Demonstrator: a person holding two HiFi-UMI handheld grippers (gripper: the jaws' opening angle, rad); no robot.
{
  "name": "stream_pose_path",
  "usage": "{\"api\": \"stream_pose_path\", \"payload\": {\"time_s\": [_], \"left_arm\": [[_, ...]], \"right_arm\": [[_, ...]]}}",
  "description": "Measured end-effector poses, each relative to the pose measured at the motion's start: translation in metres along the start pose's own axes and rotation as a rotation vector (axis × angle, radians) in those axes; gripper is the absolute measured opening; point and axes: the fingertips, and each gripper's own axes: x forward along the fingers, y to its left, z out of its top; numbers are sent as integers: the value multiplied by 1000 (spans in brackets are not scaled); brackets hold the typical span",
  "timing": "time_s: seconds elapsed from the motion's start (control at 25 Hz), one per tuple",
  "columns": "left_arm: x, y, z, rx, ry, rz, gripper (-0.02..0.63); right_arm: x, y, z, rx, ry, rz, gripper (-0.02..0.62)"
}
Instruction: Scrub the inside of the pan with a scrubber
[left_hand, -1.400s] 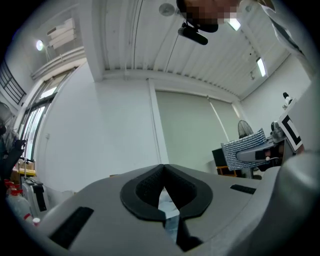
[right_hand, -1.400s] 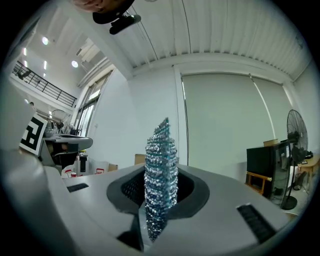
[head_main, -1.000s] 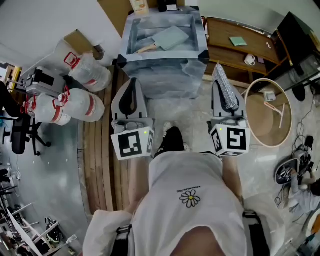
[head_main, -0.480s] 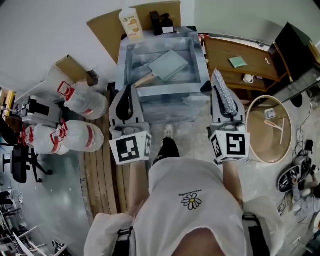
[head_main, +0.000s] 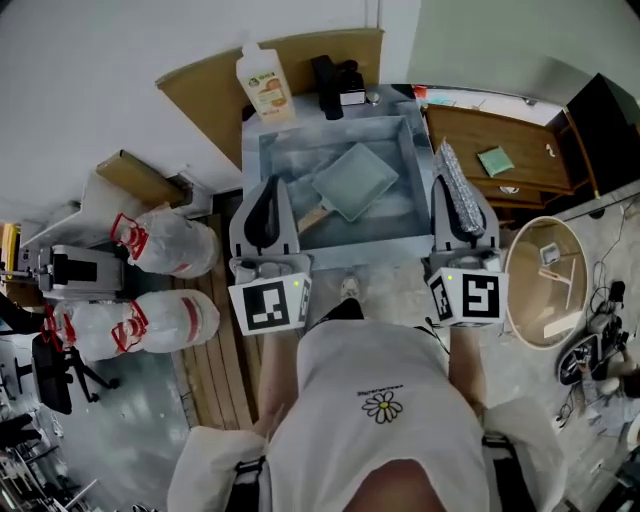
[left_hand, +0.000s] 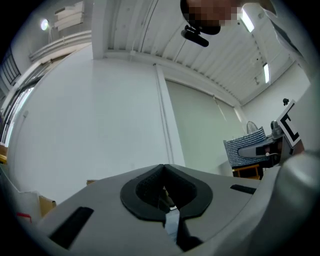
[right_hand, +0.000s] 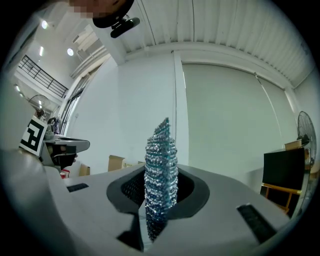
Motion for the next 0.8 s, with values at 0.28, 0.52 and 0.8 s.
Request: {"api": "stream_pose_path", "payload": {"time_s": [0.28, 0.52, 0.8], "left_arm": [[62, 36, -40, -48, 66, -23, 14], [83, 39, -58, -56, 101, -21, 15], [87, 35, -58, -62, 97, 12, 15]], "right_arm": [[65, -2, -23, 11, 75, -45, 63], [91, -8, -31, 10, 96, -32, 63], [101, -10, -34, 22, 78, 12, 63]]}}
